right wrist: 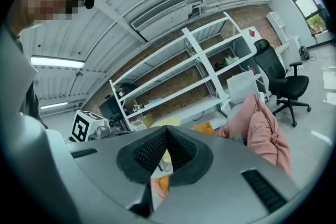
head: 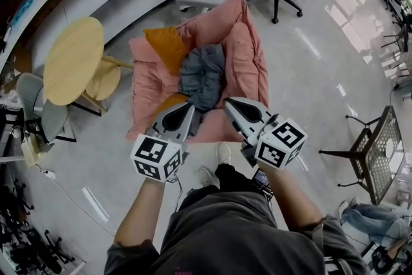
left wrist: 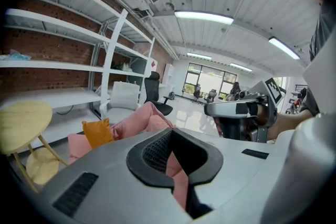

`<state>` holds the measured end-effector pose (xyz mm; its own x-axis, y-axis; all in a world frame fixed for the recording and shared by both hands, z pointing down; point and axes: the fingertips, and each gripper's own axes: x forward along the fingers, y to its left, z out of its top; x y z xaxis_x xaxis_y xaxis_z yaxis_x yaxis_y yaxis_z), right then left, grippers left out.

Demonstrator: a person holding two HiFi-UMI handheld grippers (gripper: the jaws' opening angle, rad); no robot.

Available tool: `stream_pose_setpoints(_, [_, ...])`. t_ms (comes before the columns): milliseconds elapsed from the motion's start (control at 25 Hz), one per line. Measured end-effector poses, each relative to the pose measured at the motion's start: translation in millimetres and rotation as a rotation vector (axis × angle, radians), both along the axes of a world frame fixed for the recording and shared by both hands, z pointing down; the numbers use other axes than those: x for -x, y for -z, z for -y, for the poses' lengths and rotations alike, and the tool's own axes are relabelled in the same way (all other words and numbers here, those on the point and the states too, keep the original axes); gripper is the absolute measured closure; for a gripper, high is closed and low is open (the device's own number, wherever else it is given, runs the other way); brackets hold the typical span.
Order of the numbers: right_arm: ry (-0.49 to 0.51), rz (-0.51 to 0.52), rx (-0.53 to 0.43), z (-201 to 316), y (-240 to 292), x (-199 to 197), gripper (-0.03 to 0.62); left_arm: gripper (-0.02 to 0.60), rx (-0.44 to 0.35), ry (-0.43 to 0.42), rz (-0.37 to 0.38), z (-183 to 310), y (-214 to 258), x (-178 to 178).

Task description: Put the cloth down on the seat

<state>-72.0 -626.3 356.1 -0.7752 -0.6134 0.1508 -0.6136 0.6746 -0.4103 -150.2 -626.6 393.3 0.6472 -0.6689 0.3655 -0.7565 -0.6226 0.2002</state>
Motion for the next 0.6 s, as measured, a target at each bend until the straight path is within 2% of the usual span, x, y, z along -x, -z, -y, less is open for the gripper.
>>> stream_pose_setpoints(600, [0.011, 0.009, 0.002, 5.3, -0.2, 8.4, 0.582, 0.571, 0.001, 0.016, 0.013, 7.1, 0.1, 8.6])
